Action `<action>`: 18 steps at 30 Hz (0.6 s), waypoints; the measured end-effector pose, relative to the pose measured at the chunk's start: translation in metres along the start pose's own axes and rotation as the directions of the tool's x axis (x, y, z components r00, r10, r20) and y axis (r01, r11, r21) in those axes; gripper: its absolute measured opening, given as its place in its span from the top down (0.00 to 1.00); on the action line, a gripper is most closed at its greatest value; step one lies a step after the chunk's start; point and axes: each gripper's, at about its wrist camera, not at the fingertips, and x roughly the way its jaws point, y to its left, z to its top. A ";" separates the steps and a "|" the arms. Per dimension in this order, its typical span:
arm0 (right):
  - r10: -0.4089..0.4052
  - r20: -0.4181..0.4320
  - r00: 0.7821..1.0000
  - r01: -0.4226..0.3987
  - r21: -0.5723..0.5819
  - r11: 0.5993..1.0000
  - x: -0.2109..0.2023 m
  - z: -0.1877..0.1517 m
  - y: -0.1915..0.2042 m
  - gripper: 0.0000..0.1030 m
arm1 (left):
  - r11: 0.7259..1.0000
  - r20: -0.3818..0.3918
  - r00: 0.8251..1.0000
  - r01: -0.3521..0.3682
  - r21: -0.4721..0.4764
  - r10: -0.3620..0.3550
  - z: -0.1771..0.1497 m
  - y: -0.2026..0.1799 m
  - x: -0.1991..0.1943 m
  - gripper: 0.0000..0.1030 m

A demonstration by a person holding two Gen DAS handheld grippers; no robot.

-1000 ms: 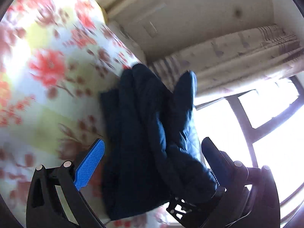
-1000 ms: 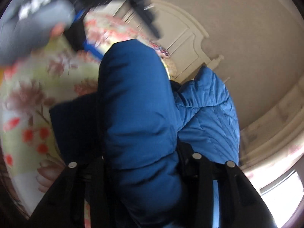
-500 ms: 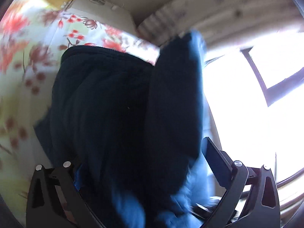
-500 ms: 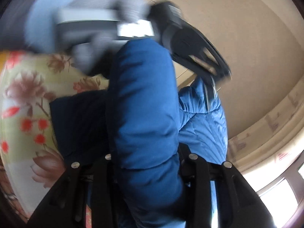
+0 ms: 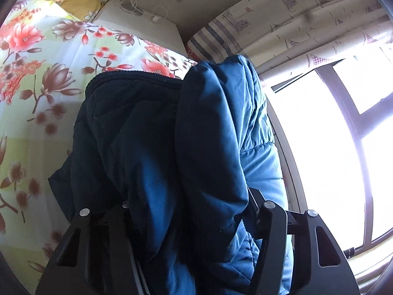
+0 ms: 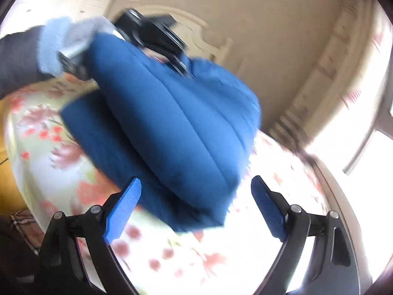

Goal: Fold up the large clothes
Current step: 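Fold the lifted jacket over with the right gripper while the left gripper holds the bundle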

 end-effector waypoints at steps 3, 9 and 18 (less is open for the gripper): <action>-0.015 0.006 1.000 0.014 0.087 0.996 0.003 0.004 -0.016 0.13 | 1.000 0.021 1.000 -0.020 0.021 0.019 0.002 -0.003 0.003 0.53; -0.016 -0.182 0.983 0.024 0.042 0.999 0.056 0.003 -0.019 0.13 | 0.986 0.135 0.988 -0.097 0.139 0.078 -0.010 -0.050 -0.030 0.75; 0.033 -0.208 0.978 -0.018 0.075 0.997 0.073 0.003 -0.029 0.13 | 0.976 0.161 0.985 -0.098 0.197 0.066 -0.031 0.018 -0.035 0.69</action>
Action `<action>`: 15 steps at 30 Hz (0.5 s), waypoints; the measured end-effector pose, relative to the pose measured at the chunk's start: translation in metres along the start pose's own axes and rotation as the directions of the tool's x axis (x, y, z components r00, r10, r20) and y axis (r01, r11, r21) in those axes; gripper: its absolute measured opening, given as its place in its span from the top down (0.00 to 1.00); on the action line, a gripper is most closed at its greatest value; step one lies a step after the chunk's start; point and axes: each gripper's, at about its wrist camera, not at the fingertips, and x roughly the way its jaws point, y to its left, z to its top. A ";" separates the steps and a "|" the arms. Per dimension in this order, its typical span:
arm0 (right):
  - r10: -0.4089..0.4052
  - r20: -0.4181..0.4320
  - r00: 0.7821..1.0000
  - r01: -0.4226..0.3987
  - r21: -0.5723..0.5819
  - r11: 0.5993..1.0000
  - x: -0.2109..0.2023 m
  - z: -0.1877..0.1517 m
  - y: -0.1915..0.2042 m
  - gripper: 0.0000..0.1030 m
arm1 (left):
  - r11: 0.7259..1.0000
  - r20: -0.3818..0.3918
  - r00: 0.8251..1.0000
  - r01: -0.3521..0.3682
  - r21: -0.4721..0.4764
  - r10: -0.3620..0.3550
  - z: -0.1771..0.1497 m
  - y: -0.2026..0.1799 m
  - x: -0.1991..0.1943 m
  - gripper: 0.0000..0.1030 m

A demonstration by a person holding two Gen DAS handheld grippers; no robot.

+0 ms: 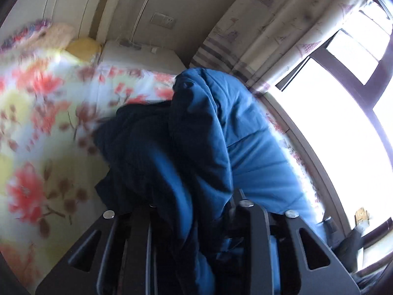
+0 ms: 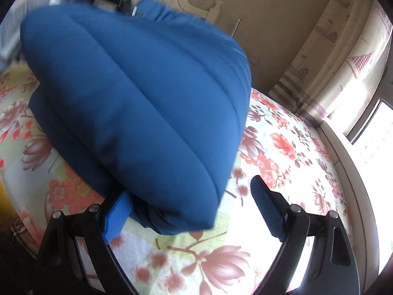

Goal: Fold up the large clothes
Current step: 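Fold the lifted jacket over with the right gripper while the left gripper holds the bundle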

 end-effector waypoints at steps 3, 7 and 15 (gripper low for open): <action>0.099 -0.006 0.995 -0.099 -0.017 0.995 -0.008 0.004 -0.012 0.20 | 0.982 0.061 0.988 0.150 -0.113 -0.144 -0.015 0.035 -0.001 0.67; 0.299 0.165 0.940 -0.292 -0.062 0.954 -0.059 0.012 -0.024 0.20 | 0.985 0.065 0.988 0.144 -0.098 -0.138 -0.018 0.034 -0.002 0.67; 0.369 0.343 0.864 -0.386 -0.022 0.922 -0.040 0.096 0.003 0.20 | 0.985 0.050 0.991 0.131 -0.111 -0.127 -0.007 0.029 -0.004 0.64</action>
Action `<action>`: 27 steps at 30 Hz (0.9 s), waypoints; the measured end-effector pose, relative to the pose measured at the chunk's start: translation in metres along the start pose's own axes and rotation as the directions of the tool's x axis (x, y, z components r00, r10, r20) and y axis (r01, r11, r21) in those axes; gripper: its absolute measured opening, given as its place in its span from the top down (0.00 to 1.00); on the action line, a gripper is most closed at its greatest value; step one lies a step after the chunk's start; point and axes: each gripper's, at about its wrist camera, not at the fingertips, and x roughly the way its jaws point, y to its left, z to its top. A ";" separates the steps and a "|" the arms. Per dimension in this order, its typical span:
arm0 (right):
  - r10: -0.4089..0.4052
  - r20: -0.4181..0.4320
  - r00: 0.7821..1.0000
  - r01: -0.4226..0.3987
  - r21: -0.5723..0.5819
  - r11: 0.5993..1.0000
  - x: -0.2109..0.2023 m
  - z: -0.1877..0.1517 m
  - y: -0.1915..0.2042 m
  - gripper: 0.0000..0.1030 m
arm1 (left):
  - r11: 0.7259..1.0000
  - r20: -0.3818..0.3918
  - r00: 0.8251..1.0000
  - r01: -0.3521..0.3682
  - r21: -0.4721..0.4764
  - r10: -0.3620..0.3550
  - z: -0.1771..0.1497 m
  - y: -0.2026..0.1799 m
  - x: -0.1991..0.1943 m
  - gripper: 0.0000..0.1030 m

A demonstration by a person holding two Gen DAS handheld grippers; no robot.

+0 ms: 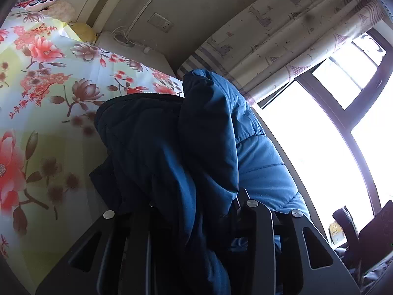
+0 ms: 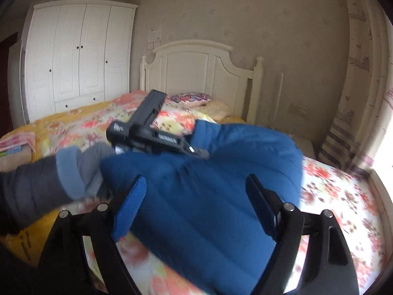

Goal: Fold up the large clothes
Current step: 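Fold the lifted jacket over with the right gripper while the left gripper holds the bundle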

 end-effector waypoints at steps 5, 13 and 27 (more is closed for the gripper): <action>-0.145 -0.150 0.978 0.093 -0.311 0.946 0.082 -0.035 0.066 0.19 | 0.989 -0.031 0.990 -0.139 -0.044 0.138 0.014 -0.006 -0.024 0.51; -0.190 -0.189 0.963 0.109 -0.373 0.921 0.096 -0.038 0.069 0.19 | 0.941 0.287 0.931 -0.284 0.182 0.226 0.050 -0.116 -0.078 0.45; -0.001 -0.222 0.975 -0.072 -0.322 0.944 0.061 -0.028 0.072 0.21 | 0.929 0.030 0.929 -0.370 0.010 0.370 0.049 -0.009 0.037 0.20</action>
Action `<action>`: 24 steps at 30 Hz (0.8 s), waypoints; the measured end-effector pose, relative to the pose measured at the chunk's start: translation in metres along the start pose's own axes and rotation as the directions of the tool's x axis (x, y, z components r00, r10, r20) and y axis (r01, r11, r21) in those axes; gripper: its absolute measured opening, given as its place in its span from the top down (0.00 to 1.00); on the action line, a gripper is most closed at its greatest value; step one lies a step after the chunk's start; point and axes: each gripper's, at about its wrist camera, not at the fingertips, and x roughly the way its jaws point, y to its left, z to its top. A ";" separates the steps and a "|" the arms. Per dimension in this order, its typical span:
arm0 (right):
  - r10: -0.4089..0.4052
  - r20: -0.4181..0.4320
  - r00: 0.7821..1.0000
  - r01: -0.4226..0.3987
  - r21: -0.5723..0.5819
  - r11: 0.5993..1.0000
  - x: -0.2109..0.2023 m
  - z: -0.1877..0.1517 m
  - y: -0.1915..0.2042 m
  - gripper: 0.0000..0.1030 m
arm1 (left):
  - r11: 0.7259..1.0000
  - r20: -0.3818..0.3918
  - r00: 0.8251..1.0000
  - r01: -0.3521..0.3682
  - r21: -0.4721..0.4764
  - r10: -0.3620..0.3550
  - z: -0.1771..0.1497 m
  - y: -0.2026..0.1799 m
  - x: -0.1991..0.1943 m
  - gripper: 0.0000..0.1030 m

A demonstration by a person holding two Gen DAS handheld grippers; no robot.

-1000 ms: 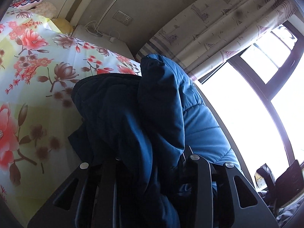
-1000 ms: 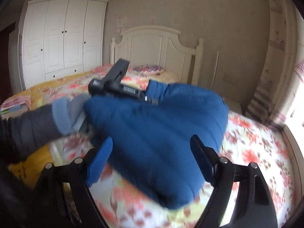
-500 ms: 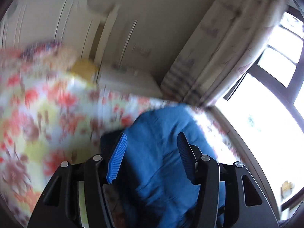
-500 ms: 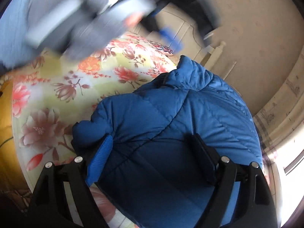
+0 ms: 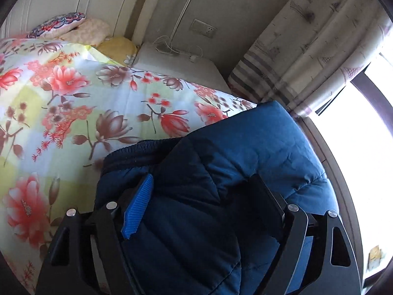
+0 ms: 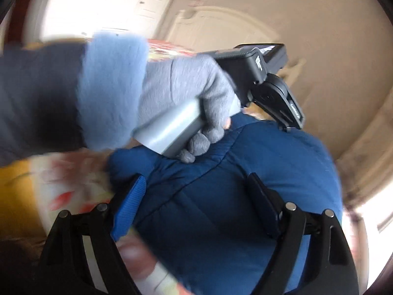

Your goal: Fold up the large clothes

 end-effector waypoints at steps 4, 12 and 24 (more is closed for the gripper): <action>0.150 0.187 0.971 -0.187 0.203 0.961 -0.065 0.007 -0.088 0.21 | 1.000 0.025 1.000 -0.005 -0.015 0.005 -0.002 0.004 -0.003 0.19; -0.032 0.099 0.995 -0.022 0.501 0.865 0.005 0.031 -0.292 0.52 | 0.994 0.038 0.994 -0.106 0.010 0.105 -0.005 -0.010 0.002 0.09; 0.185 -0.349 0.919 -0.012 0.443 0.897 0.171 0.012 -0.308 0.27 | 0.985 0.021 0.986 -0.169 0.031 0.168 -0.006 -0.012 0.006 0.06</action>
